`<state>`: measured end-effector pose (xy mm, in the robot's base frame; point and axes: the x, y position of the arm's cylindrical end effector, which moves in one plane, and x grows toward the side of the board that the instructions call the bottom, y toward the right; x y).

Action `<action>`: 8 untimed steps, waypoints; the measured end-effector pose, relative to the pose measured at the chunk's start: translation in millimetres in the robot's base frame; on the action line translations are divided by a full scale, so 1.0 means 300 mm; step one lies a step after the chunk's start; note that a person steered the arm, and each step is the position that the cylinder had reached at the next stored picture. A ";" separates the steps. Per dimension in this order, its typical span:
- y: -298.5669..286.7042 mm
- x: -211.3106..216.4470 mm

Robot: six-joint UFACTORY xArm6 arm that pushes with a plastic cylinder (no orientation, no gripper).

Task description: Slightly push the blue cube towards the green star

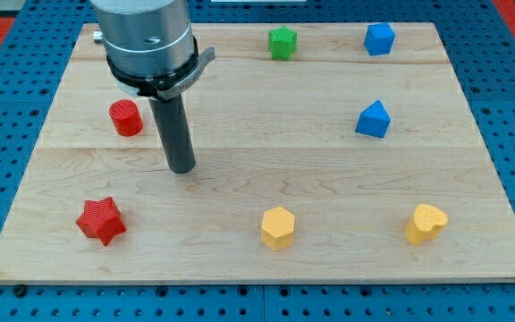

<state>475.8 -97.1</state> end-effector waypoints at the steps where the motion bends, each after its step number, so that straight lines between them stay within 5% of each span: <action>1: 0.007 0.000; 3: 0.088 -0.031; 5: 0.299 -0.349; 7: 0.662 -0.553; 8: 0.902 -0.534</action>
<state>315.5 173.5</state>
